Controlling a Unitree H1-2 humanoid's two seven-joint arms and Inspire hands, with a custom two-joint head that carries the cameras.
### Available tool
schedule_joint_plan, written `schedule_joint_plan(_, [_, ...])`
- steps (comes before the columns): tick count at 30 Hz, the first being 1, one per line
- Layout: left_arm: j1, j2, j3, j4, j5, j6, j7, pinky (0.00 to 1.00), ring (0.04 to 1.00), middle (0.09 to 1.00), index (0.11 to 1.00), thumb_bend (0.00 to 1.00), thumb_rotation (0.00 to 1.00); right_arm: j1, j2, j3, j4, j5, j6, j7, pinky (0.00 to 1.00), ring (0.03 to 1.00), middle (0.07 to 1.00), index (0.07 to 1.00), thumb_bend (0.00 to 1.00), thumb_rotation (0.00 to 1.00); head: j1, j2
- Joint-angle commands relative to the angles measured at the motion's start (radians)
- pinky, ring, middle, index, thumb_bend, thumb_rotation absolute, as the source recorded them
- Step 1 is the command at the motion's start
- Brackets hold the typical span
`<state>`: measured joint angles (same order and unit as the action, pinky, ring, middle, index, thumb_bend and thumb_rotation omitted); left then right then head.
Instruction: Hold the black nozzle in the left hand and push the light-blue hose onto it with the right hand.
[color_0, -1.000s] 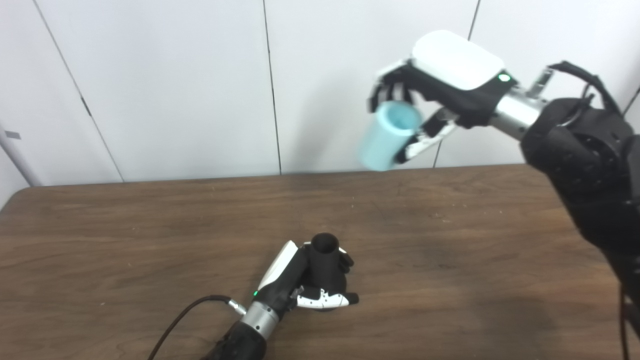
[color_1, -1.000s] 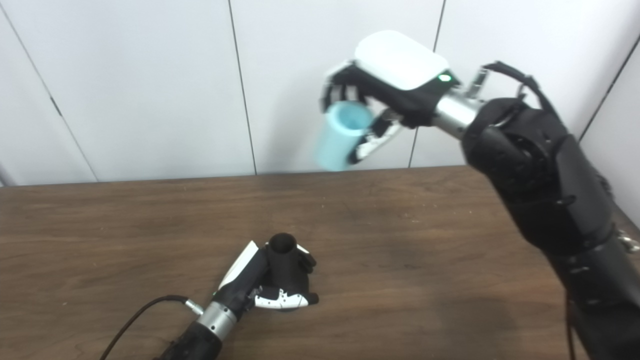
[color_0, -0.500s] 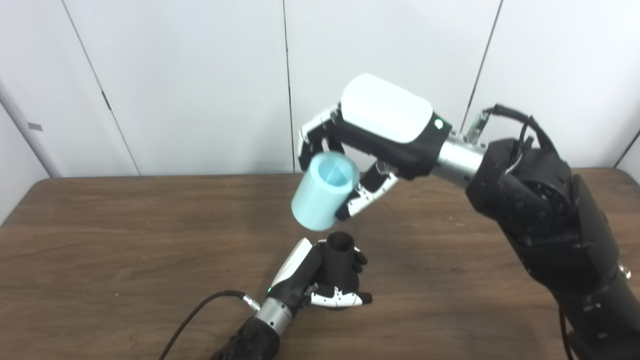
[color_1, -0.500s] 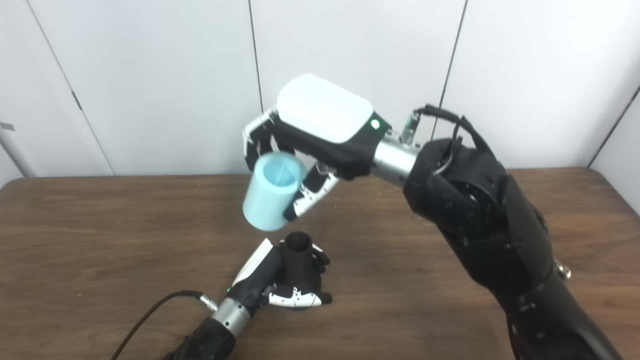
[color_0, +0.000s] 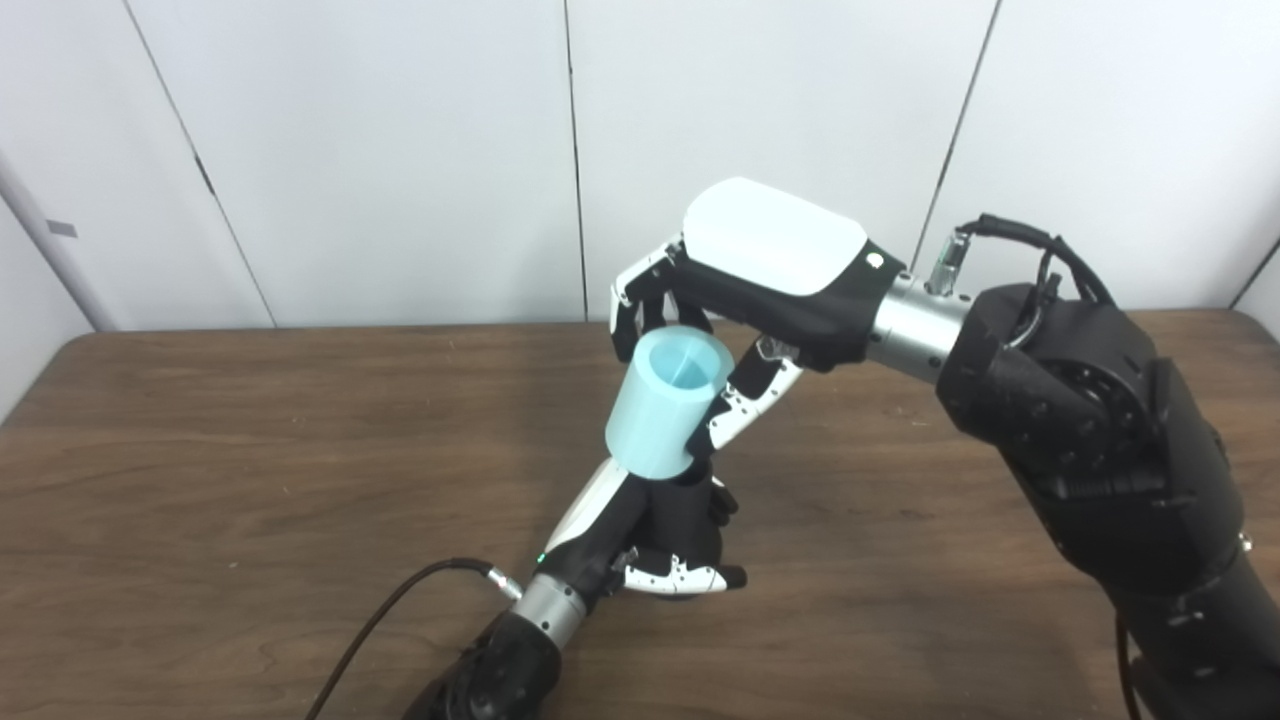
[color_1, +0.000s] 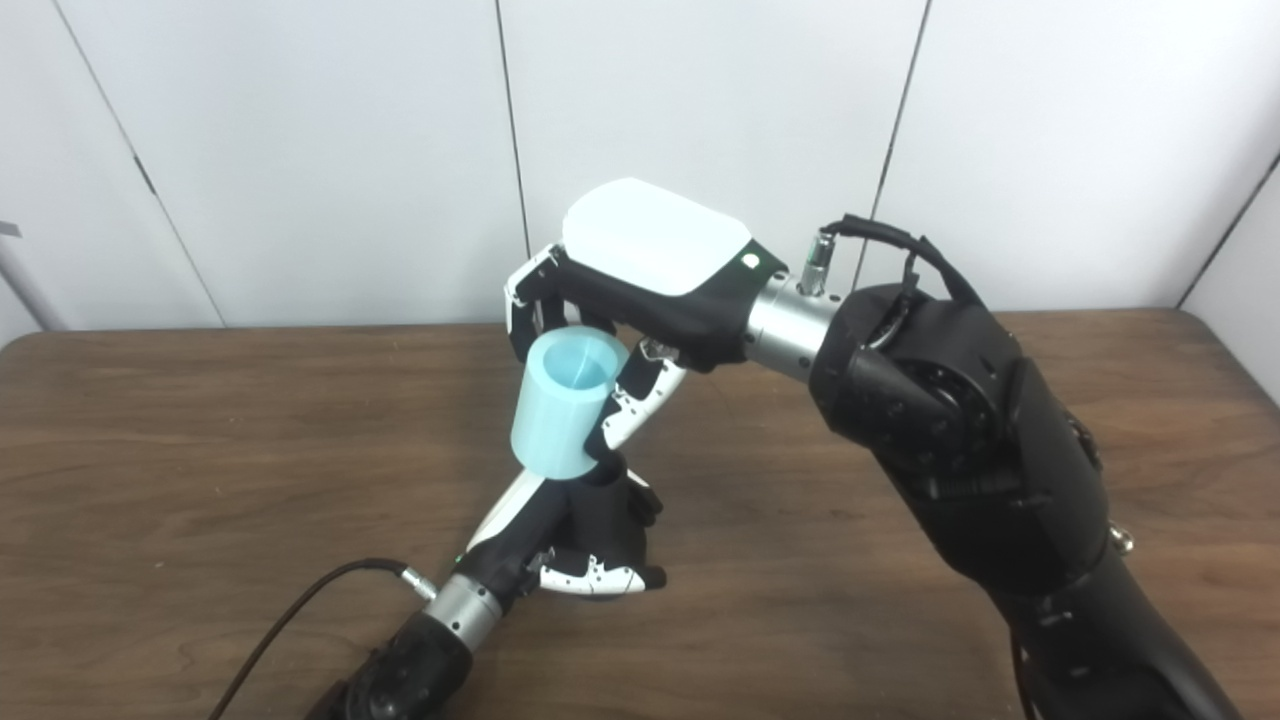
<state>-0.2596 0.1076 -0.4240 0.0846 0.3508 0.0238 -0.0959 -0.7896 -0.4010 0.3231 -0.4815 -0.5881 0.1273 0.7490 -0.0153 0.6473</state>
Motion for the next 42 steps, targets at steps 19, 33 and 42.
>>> schedule_joint_plan(19, [0.035, 0.004, -0.031, 0.024, 0.018, 0.100, -0.087, 0.86, 0.575, 0.533, 0.457, 0.52, 0.00, -0.022, 0.025, 0.003, 0.012, -0.046, -0.017, -0.014, 0.12, 0.429, 0.419, 0.505, 0.52, 0.00, 0.005, 0.012])
schedule_joint_plan(33, [0.038, 0.000, -0.031, 0.038, 0.020, 0.086, -0.076, 0.86, 0.605, 0.545, 0.448, 0.51, 0.00, -0.027, -0.013, 0.060, 0.030, -0.114, -0.028, 0.097, 0.26, 0.362, 0.483, 0.537, 0.51, 0.00, 0.007, -0.008])
schedule_joint_plan(42, [0.041, -0.002, -0.032, 0.039, 0.016, 0.070, -0.077, 0.86, 0.612, 0.551, 0.444, 0.51, 0.00, -0.039, -0.016, 0.065, 0.045, -0.137, -0.052, 0.093, 0.26, 0.361, 0.482, 0.538, 0.51, 0.00, 0.008, -0.007])
